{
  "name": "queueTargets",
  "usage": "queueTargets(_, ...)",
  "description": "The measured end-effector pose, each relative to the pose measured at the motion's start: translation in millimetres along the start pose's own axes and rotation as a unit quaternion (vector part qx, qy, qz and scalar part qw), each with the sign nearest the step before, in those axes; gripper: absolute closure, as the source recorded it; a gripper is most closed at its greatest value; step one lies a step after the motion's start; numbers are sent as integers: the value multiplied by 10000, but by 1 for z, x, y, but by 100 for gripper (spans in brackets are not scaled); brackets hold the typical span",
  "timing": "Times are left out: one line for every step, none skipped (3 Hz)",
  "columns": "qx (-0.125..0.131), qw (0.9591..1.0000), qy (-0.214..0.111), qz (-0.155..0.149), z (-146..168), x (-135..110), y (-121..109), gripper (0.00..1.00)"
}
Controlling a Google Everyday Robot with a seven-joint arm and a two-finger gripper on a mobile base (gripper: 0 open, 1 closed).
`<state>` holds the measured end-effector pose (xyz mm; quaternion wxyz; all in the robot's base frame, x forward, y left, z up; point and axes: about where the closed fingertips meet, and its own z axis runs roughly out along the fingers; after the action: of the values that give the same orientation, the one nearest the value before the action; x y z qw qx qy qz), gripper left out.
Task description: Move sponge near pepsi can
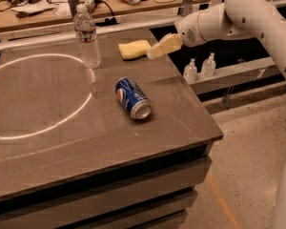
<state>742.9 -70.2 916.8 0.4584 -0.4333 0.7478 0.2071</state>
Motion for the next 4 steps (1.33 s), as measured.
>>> queueTargets(-189, 9998, -90, -54, 6, 15, -7, 0)
queueTargets(-271, 9996, -126, -18, 13, 31, -14, 0)
queueTargets(-228, 9996, -119, 105, 24, 48, -22, 0)
queueTargets(-238, 9996, -145, -15, 48, 51, -29, 0)
